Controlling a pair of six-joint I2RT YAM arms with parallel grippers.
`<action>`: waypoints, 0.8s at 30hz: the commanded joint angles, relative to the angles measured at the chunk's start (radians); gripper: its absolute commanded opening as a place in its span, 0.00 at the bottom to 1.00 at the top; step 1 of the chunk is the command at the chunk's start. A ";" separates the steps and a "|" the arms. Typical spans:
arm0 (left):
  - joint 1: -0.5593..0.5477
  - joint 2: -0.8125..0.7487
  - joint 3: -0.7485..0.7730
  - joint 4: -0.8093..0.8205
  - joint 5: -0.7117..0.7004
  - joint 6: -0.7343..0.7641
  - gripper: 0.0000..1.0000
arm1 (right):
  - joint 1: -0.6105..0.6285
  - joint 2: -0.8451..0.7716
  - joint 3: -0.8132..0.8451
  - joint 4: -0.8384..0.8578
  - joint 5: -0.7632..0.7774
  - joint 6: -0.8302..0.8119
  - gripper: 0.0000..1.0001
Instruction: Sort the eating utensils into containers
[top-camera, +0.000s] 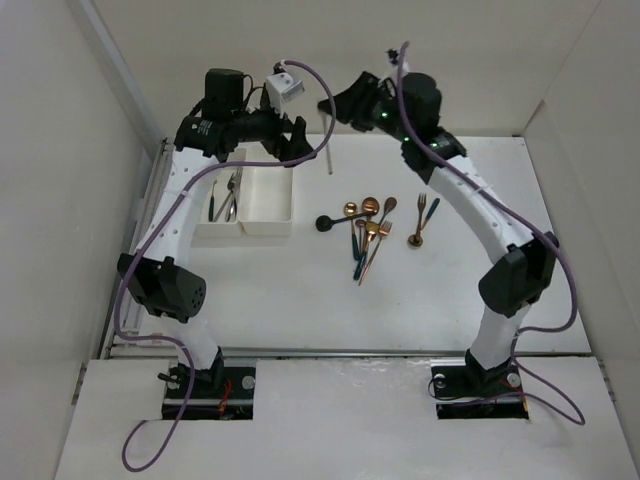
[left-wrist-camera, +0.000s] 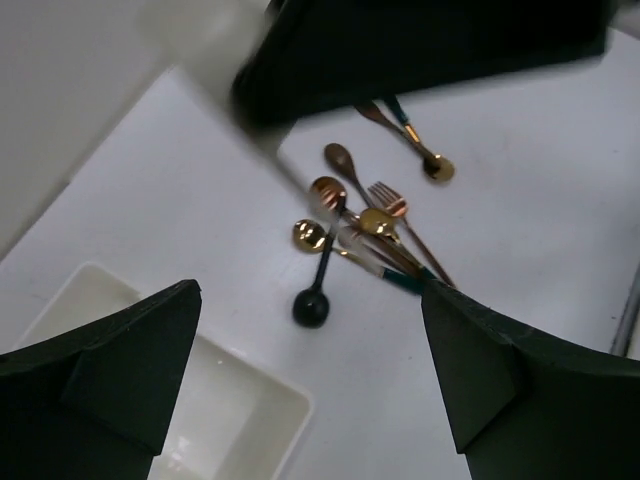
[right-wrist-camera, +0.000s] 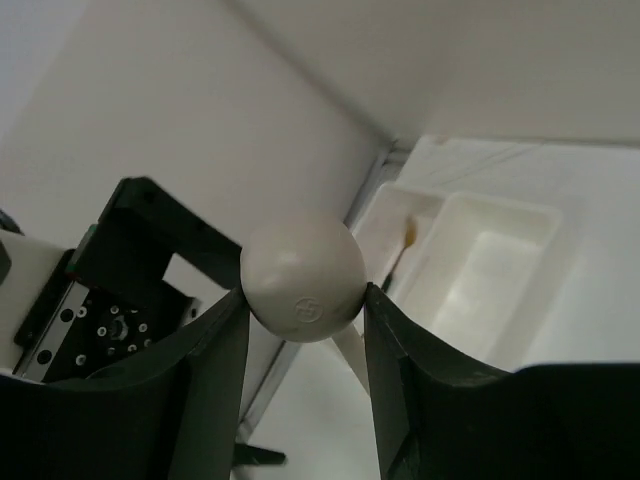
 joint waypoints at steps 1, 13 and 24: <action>-0.010 0.024 -0.046 0.074 0.132 -0.115 0.90 | 0.026 0.104 0.012 0.110 -0.101 0.198 0.00; -0.001 0.015 -0.185 0.168 0.015 -0.213 0.42 | 0.070 0.075 -0.029 0.162 -0.090 0.312 0.00; 0.019 0.015 -0.231 0.240 -0.089 -0.313 0.00 | 0.071 0.104 -0.049 0.202 -0.145 0.353 0.00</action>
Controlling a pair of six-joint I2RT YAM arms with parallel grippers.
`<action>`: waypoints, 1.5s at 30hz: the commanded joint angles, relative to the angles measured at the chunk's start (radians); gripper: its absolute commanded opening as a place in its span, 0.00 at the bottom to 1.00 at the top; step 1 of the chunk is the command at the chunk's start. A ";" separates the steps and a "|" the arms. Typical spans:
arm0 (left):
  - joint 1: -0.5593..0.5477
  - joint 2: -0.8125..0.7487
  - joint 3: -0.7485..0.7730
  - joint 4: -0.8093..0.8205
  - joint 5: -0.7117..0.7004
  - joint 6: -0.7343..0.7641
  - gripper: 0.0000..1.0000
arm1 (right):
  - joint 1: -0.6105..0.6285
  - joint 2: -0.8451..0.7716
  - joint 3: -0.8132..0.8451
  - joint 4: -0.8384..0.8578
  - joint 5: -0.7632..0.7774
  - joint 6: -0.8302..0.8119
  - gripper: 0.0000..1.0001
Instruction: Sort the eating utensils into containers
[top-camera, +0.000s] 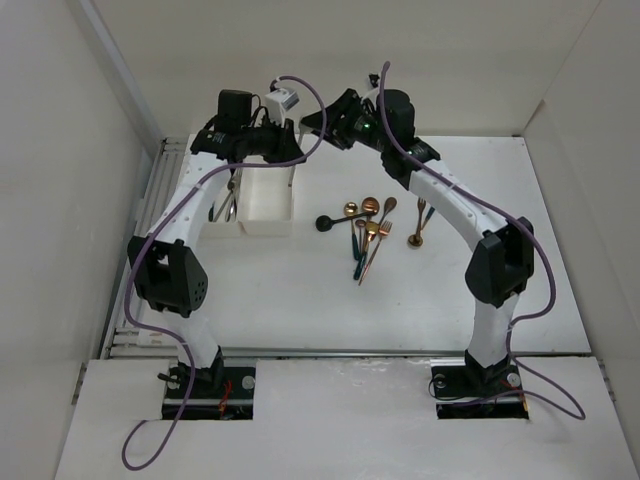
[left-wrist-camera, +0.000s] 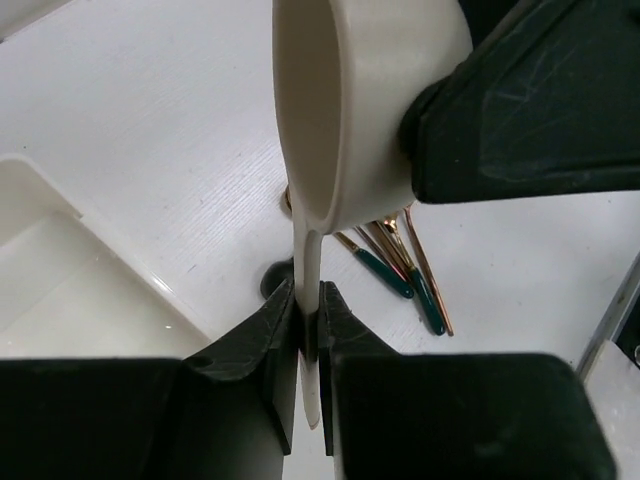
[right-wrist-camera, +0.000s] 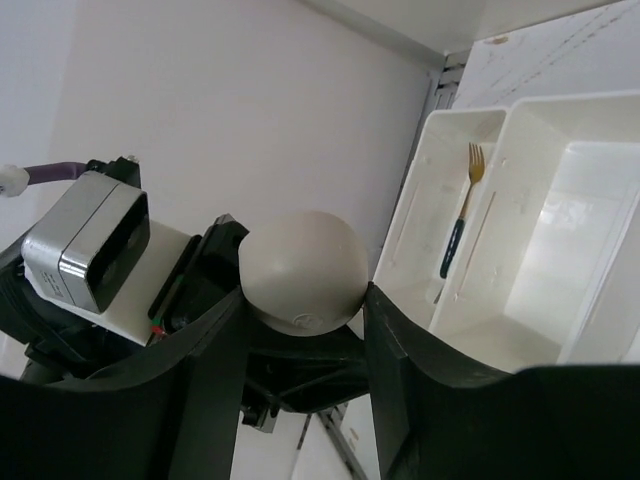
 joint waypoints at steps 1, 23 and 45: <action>0.018 -0.031 -0.030 0.072 -0.136 -0.068 0.00 | -0.005 -0.005 0.008 0.073 -0.096 0.008 0.16; 0.040 0.290 -0.030 0.030 -0.600 -0.144 0.54 | -0.436 -0.104 -0.254 -0.753 0.405 -0.524 0.70; 0.069 0.155 0.010 -0.003 -0.645 -0.118 0.59 | -0.483 0.223 -0.126 -0.795 0.455 -0.557 0.50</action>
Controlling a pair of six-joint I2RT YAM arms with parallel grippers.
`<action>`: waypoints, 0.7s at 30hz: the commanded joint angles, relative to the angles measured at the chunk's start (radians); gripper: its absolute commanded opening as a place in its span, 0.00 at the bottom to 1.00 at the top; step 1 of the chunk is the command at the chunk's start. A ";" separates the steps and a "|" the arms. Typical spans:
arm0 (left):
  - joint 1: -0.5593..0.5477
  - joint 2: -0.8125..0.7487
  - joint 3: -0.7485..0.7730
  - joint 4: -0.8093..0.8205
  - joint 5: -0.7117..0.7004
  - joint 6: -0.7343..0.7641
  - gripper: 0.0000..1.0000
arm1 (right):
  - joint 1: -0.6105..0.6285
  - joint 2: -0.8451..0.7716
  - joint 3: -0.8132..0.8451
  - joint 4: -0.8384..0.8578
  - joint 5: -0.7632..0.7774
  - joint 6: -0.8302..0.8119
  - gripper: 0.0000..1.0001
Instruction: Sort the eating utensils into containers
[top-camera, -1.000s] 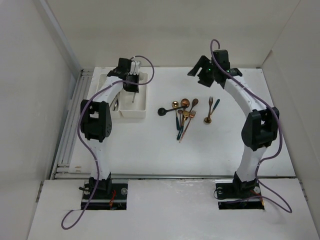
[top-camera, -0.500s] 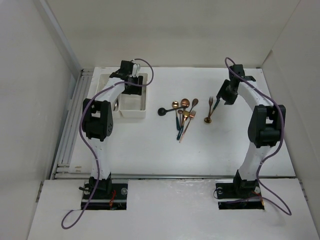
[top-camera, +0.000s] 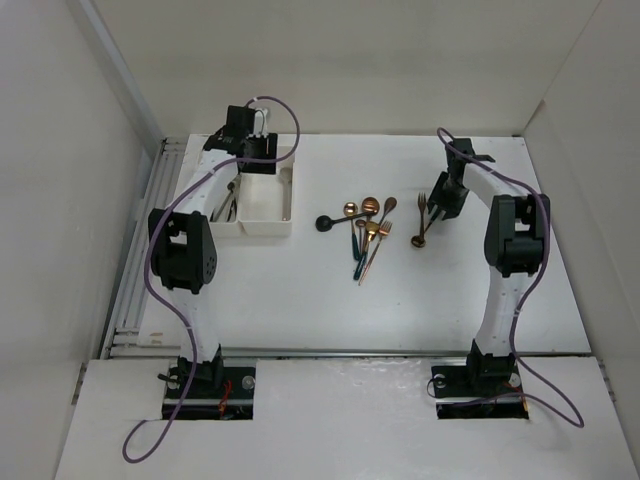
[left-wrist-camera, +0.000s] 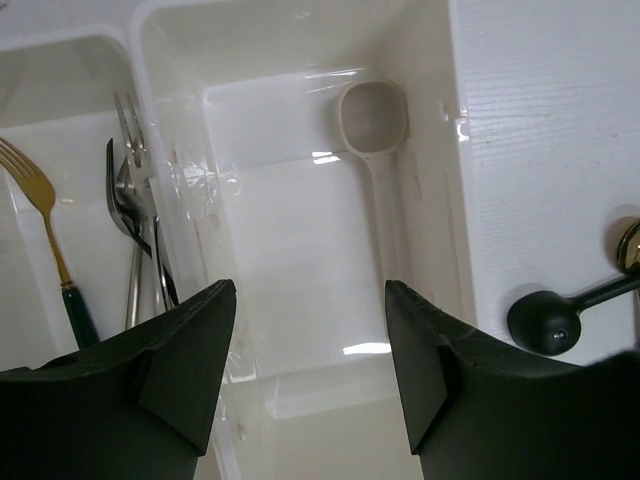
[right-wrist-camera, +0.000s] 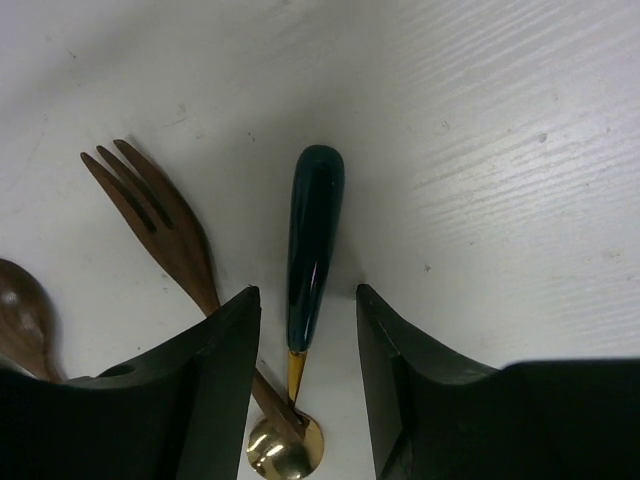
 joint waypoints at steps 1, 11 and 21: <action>0.010 -0.052 0.017 -0.008 0.009 0.007 0.59 | 0.006 0.016 0.051 -0.009 0.021 -0.009 0.48; 0.010 -0.052 0.017 -0.008 0.035 0.016 0.60 | -0.003 0.099 0.103 -0.090 0.050 -0.044 0.12; 0.010 -0.061 0.110 -0.118 0.470 0.278 0.60 | 0.035 -0.145 0.088 0.031 0.116 -0.358 0.00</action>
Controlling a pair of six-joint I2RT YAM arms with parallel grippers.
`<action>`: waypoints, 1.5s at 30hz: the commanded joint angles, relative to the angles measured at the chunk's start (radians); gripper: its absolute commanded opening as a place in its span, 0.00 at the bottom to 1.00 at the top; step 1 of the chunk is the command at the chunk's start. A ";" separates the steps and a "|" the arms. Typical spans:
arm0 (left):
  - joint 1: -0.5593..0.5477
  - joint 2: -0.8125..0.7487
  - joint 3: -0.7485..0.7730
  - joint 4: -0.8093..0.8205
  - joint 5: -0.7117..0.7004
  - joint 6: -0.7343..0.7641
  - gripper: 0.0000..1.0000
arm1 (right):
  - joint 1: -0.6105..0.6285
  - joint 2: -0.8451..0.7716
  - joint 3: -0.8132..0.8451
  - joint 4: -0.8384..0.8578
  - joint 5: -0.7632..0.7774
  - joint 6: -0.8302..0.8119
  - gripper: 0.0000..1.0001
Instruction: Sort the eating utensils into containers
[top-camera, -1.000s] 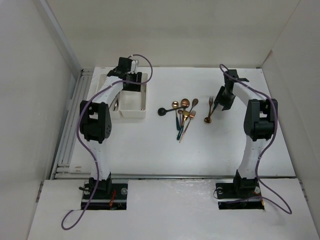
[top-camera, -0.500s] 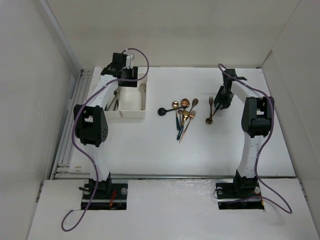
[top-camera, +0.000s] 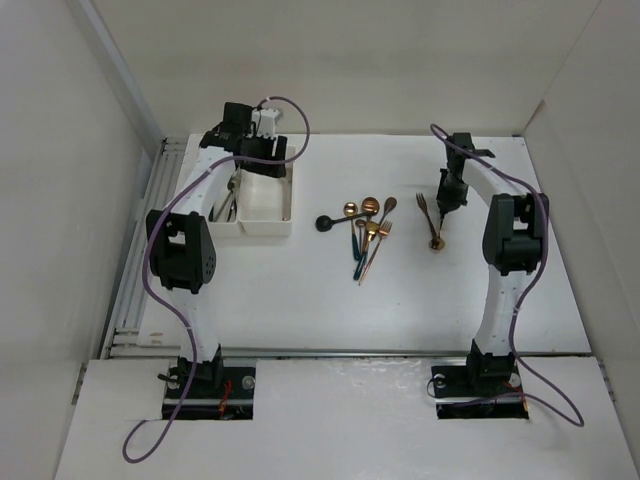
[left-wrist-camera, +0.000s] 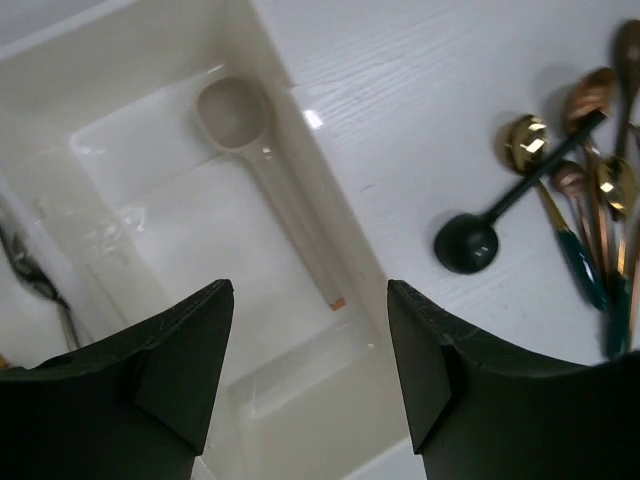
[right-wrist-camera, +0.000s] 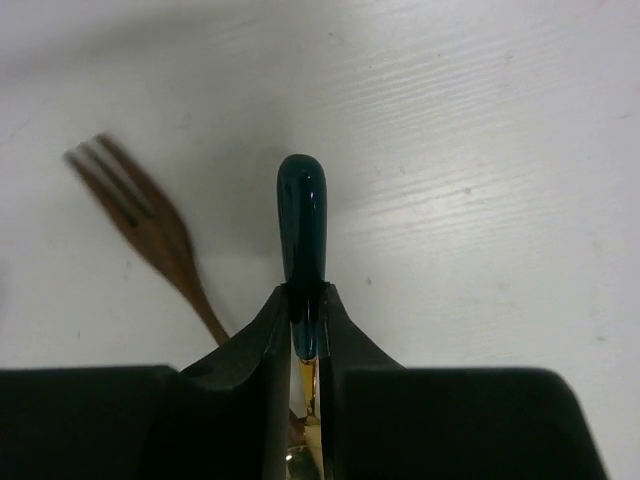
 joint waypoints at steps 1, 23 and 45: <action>0.000 -0.067 0.075 -0.082 0.318 0.184 0.60 | 0.041 -0.215 -0.002 0.097 0.010 -0.257 0.00; -0.155 -0.236 -0.016 0.008 0.142 0.988 0.65 | 0.141 -0.092 0.329 -0.047 -0.876 -0.324 0.00; -0.172 -0.382 -0.735 0.860 0.428 2.275 0.65 | 0.390 -0.048 0.303 0.038 -1.064 -0.116 0.00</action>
